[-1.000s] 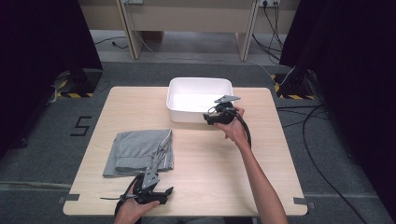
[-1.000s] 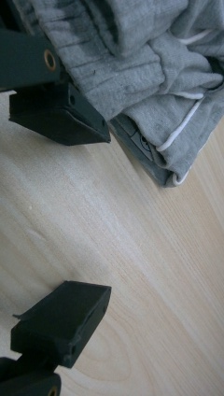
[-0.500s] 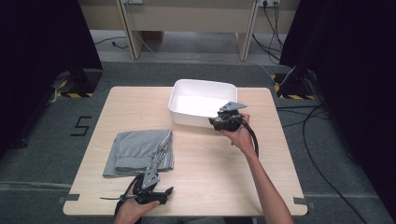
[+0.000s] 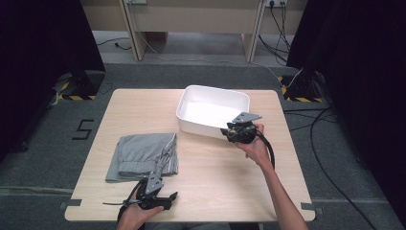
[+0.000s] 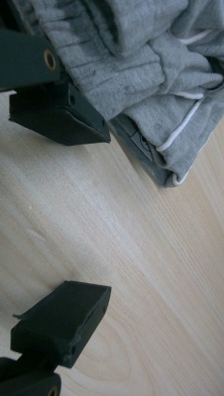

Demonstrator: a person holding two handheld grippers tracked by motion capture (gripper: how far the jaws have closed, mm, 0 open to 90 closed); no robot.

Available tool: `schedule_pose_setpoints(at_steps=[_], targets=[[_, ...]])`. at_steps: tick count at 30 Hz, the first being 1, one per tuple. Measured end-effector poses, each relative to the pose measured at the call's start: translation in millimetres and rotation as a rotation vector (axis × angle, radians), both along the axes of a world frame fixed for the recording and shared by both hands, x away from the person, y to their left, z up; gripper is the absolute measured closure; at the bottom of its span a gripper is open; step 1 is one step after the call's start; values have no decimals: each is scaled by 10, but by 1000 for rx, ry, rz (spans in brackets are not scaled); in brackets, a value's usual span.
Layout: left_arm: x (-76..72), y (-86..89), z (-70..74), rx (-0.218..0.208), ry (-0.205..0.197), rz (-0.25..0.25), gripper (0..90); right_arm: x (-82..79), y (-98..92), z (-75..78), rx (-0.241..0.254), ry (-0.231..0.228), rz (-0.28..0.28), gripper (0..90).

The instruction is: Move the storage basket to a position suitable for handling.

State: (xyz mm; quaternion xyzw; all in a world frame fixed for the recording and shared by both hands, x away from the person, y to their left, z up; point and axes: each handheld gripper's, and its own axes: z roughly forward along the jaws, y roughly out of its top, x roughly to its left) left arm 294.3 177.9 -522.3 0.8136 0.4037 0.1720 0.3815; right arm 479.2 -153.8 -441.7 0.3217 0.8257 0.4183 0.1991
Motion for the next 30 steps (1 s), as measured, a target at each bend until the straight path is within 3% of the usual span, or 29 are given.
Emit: schedule_pose_setpoints(at_steps=[12, 22, 28, 30], targets=[[0, 0, 0, 0, 0, 0, 210, -428, -284, -58, 5, 25, 36, 614], [0, 0, 0, 1, 0, 0, 210, -700, -469, -90, 44, 33, 50, 623], [0, 0, 0, 1, 0, 0, 210, -835, -537, -90, 49, 49, 25, 557], [0, 0, 0, 0, 0, 0, 210, -863, -544, -81, 58, 63, 10, 482]])
